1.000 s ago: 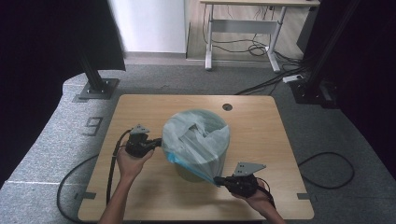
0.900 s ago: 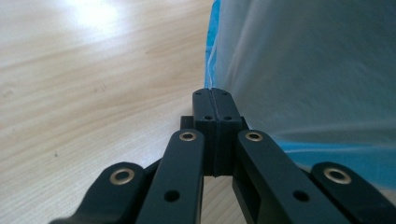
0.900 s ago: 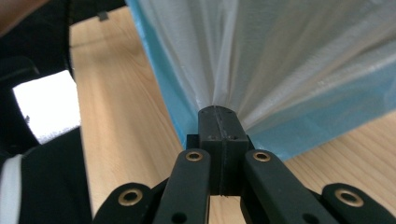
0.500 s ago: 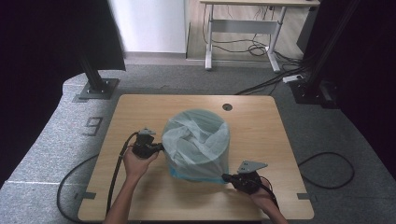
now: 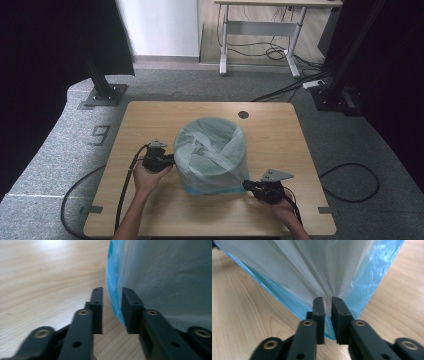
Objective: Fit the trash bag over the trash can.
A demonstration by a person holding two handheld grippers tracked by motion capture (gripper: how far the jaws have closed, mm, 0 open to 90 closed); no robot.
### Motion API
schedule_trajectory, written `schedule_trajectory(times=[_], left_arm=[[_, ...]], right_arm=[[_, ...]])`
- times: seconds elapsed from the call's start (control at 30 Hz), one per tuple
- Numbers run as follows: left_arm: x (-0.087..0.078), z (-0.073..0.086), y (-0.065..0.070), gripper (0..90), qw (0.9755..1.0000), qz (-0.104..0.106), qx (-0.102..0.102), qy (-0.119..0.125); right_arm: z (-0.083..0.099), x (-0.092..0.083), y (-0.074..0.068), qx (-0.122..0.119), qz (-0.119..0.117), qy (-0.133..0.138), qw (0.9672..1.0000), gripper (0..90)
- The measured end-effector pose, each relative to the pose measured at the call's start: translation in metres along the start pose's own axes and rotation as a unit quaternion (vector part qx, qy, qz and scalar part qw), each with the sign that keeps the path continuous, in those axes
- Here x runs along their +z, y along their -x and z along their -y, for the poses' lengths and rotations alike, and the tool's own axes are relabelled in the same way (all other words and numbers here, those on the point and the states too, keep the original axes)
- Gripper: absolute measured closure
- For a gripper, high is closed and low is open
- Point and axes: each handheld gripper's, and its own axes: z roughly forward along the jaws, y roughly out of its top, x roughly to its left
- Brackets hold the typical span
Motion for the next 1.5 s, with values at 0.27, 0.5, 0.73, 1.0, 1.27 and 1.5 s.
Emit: schedule_trajectory(times=[0.27, 0.5, 0.73, 1.0, 1.27, 1.5], left_arm=[[-0.024, 0.005, -0.002, 54.1, 0.9988, 0.002, -0.005, 0.048], [-0.04, 0.004, -0.001, 43.4, 0.9974, 0.004, 0.007, 0.072], [-0.069, -0.003, 0.004, 39.0, 0.994, 0.004, 0.028, 0.106], [-0.102, -0.019, 0.016, 31.8, 0.9896, 0.019, 0.053, 0.133], [-0.115, -0.045, 0.038, 24.3, 0.987, 0.049, 0.099, 0.117], [-0.106, -0.065, 0.054, 24.8, 0.985, 0.07, 0.121, 0.101]], right_arm=[[-0.005, -0.012, -0.003, -0.004, 0.002, 0.038, 0.9992, 68.9], [-0.004, -0.023, 0.005, 0.014, 0.018, 0.065, 0.9976, 52.9], [-0.004, -0.037, 0.016, 0.045, 0.041, 0.096, 0.9935, 41.3], [-0.003, -0.039, 0.02, 0.054, 0.045, 0.102, 0.9923, 38.5], [-0.001, -0.042, 0.019, 0.053, 0.064, 0.11, 0.9904, 38.5], [0.004, -0.047, 0.023, 0.066, 0.074, 0.116, 0.9883, 40.5]])
